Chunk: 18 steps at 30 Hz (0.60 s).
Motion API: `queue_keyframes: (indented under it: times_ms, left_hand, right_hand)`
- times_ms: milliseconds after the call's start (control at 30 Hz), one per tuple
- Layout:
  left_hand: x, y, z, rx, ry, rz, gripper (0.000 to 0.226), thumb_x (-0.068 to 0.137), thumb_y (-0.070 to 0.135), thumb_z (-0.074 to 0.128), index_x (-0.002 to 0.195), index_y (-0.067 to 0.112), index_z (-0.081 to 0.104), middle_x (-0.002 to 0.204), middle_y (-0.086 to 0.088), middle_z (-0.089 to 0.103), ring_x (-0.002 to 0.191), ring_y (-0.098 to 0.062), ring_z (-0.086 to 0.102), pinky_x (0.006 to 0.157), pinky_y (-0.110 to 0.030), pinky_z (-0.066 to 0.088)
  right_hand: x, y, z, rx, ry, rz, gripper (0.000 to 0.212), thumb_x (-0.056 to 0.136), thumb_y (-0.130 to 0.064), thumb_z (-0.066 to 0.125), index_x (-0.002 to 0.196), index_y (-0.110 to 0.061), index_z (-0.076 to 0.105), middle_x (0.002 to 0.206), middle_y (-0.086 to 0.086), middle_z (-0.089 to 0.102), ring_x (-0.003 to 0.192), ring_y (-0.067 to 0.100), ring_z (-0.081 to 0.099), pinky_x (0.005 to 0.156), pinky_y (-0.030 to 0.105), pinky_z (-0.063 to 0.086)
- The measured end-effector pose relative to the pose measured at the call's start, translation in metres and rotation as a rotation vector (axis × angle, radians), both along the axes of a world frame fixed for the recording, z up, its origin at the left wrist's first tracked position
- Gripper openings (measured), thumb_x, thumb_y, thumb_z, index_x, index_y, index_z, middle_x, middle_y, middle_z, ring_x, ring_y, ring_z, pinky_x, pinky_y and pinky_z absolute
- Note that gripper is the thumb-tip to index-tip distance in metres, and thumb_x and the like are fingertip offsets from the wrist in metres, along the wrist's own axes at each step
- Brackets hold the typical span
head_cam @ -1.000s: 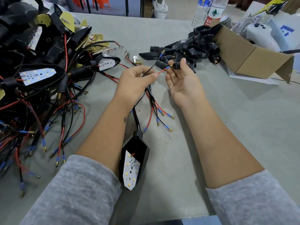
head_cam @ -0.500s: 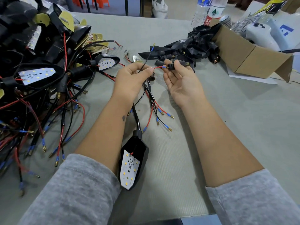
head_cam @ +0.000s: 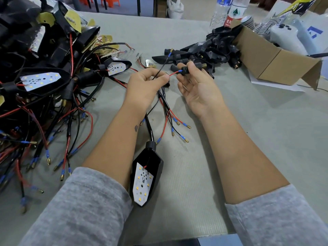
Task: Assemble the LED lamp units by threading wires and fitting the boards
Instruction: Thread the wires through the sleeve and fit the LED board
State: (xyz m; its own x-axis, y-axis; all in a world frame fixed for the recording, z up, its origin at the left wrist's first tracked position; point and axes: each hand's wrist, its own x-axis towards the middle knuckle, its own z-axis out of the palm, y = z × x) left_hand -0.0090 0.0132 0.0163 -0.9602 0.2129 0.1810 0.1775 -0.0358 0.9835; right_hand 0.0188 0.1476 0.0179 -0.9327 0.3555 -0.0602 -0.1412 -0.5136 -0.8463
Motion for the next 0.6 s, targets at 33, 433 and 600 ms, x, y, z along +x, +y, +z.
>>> queue_keyframes:
  times_ms: [33, 433, 600]
  left_hand:
    - [0.000, 0.000, 0.000, 0.003, -0.006, 0.005, 0.017, 0.088, 0.009, 0.068, 0.075, 0.019, 0.064, 0.043, 0.018, 0.052, 0.037, 0.004, 0.043, 0.042, -0.004, 0.031]
    - [0.004, 0.003, 0.004, -0.053, -0.021, -0.029, 0.010, 0.091, 0.006, 0.057, 0.086, 0.011, 0.064, 0.062, 0.006, 0.060, 0.045, 0.003, 0.046, 0.048, -0.011, 0.036]
    - [-0.002, 0.003, 0.007, 0.007, -0.225, 0.033, 0.022, 0.087, 0.001, 0.036, 0.081, 0.018, 0.050, 0.054, 0.002, 0.037, 0.034, -0.003, 0.027, 0.037, -0.017, 0.019]
  right_hand:
    - [0.000, 0.000, 0.000, 0.003, -0.002, 0.002, 0.018, 0.098, -0.019, 0.057, 0.113, -0.010, 0.054, 0.101, 0.003, 0.070, 0.067, 0.009, 0.065, 0.064, 0.020, 0.051]
    - [0.004, -0.014, -0.001, 0.270, 0.042, 0.046, 0.010, 0.093, -0.006, 0.060, 0.087, -0.013, 0.060, 0.085, 0.006, 0.069, 0.069, 0.011, 0.065, 0.062, 0.018, 0.051]
    - [0.001, -0.017, -0.004, 0.450, 0.005, 0.024, 0.005, 0.091, -0.011, 0.065, 0.090, -0.015, 0.065, 0.077, -0.001, 0.064, 0.070, 0.011, 0.058, 0.065, 0.020, 0.046]
